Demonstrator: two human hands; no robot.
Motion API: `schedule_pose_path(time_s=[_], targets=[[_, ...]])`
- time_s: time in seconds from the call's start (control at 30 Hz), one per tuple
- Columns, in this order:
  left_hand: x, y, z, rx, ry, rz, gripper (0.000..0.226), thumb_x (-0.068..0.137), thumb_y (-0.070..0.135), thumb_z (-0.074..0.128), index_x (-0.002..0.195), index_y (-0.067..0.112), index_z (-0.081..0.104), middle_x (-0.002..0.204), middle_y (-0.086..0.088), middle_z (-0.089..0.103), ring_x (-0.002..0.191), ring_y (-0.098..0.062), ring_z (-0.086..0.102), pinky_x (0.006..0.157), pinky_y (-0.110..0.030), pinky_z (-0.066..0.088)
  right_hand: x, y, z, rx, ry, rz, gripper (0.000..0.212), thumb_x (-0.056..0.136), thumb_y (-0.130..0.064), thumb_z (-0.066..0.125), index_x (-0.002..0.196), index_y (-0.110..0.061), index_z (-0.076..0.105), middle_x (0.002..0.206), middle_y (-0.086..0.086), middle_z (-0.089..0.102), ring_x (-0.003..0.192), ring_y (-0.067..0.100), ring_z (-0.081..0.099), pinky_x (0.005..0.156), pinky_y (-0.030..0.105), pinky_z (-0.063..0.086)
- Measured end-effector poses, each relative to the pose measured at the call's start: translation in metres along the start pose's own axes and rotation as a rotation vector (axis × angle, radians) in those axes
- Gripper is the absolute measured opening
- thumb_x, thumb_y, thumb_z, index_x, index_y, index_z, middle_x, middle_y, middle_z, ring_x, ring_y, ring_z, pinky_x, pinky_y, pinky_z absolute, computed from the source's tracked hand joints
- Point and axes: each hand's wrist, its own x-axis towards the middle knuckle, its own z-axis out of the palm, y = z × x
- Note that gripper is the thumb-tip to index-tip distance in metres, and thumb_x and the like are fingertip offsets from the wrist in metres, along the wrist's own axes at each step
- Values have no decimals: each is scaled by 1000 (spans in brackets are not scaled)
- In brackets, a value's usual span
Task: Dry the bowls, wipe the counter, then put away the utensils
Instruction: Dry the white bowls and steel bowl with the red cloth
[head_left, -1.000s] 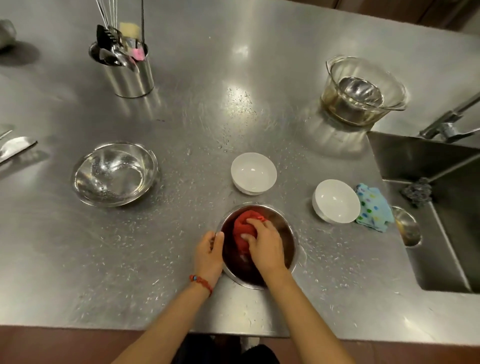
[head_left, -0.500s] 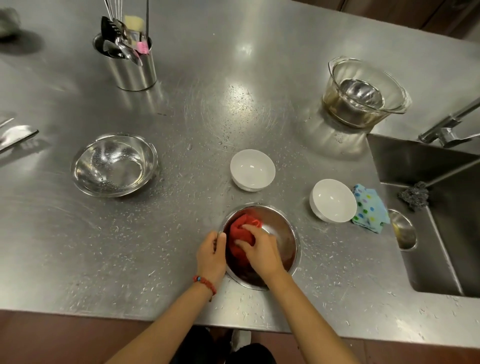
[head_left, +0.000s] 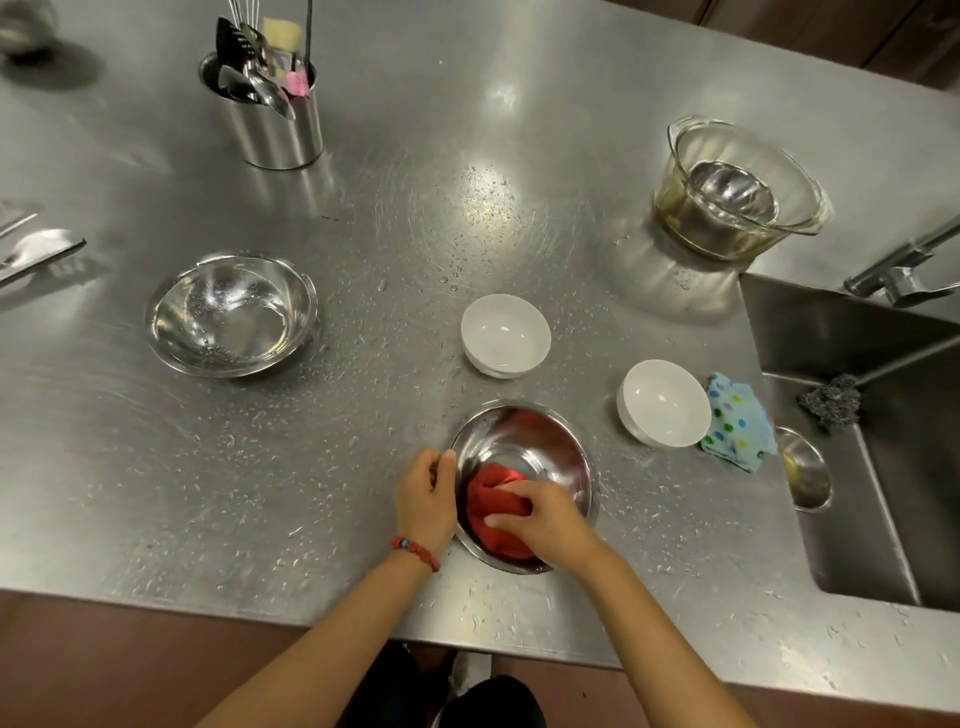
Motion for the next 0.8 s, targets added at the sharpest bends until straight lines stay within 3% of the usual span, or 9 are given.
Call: schedule_pose_path(time_s=[0.13, 0.3, 0.4, 0.53, 0.63, 0.8], targets=[[-3, -6, -6, 42, -4, 13, 43, 91, 13, 51, 54, 24, 34, 51, 7, 35, 49, -7, 32, 46, -11, 33, -4, -5, 16, 86, 14, -45, 29, 77, -23, 71, 106, -19, 69, 102, -2, 70, 92, 9, 61, 85, 19, 46], [-2, -9, -9, 7, 4, -17, 40, 91, 15, 51, 54, 20, 36, 52, 6, 36, 50, -8, 33, 44, -9, 33, -2, 5, -8, -447, -18, -25, 34, 84, -30, 63, 116, -23, 60, 118, 8, 62, 106, 26, 59, 93, 34, 45], [-2, -7, -6, 16, 5, -22, 38, 92, 16, 51, 56, 20, 38, 52, 6, 38, 49, -7, 34, 44, -7, 34, -2, 11, -14, -539, 37, 33, 35, 85, -29, 61, 119, -22, 57, 118, 8, 60, 106, 28, 58, 90, 35, 45], [-1, -4, -3, 44, 13, -3, 40, 92, 16, 51, 55, 20, 37, 52, 5, 38, 49, -7, 34, 45, -14, 32, -8, 5, 1, -187, 50, 33, 34, 77, -27, 70, 111, -24, 65, 109, 2, 69, 102, 17, 61, 85, 14, 39], [-4, -5, -2, 54, 25, 9, 41, 91, 13, 52, 54, 21, 35, 52, 5, 37, 50, -7, 34, 47, -9, 34, -7, 0, 16, -85, 51, 8, 34, 78, -27, 70, 112, -24, 65, 111, 0, 69, 100, 11, 60, 75, 0, 31], [-10, -7, -6, 13, 40, 20, 44, 91, 12, 52, 54, 22, 32, 51, 7, 33, 49, -7, 30, 45, -8, 32, -4, 9, 8, -436, 207, 111, 36, 89, -26, 56, 124, -18, 53, 121, 10, 59, 108, 28, 57, 92, 35, 44]])
